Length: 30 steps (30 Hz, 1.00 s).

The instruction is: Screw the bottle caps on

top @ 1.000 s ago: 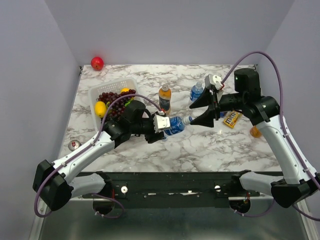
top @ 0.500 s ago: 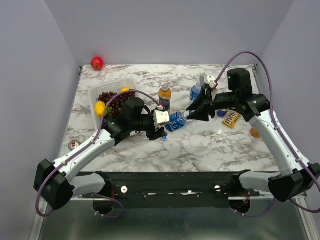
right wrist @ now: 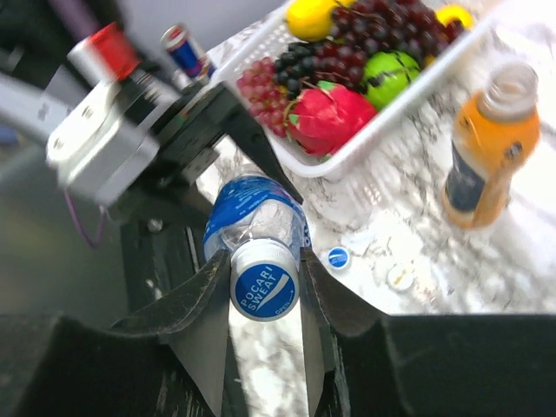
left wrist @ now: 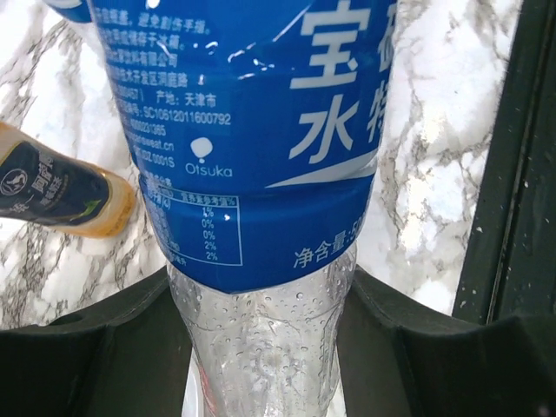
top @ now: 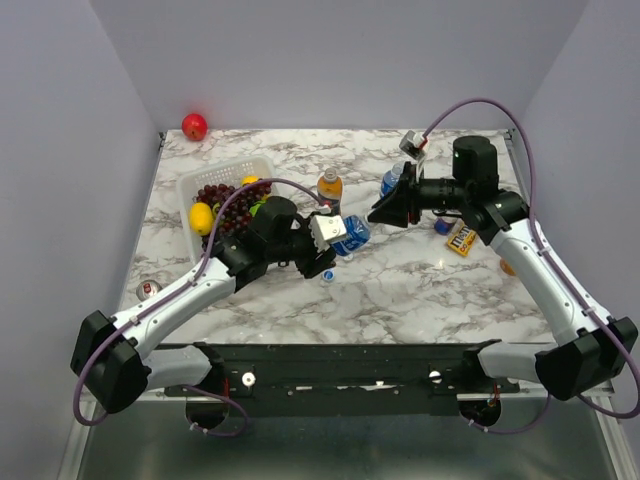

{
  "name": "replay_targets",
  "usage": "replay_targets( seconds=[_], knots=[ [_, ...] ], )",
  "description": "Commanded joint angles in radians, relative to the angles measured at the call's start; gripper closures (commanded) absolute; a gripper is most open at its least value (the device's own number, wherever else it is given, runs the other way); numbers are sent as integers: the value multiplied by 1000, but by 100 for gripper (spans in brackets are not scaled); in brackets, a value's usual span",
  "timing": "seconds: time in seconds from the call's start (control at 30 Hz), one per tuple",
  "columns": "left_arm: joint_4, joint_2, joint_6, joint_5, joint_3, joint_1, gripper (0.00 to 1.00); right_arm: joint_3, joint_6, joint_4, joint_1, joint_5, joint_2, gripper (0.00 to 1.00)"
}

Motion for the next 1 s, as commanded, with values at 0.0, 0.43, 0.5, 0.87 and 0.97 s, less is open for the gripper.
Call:
replay_targets(
  seconds=[0.0, 0.43, 0.5, 0.87, 0.97],
  knots=[
    [221, 11, -64, -330, 16, -123, 100, 1, 438, 5, 11, 305, 77, 100],
    [123, -23, -137, 67, -11, 73, 100, 124, 218, 175, -190, -155, 60, 36],
    [117, -18, -133, 115, 16, 98, 100, 73, 100, 181, -192, -272, 30, 35],
    [111, 40, -101, 251, 101, 105, 100, -24, 238, 429, -138, -340, 25, 30],
    [109, 51, -103, 257, 107, 105, 100, -30, 277, 488, -127, -334, 33, 30]
  ],
)
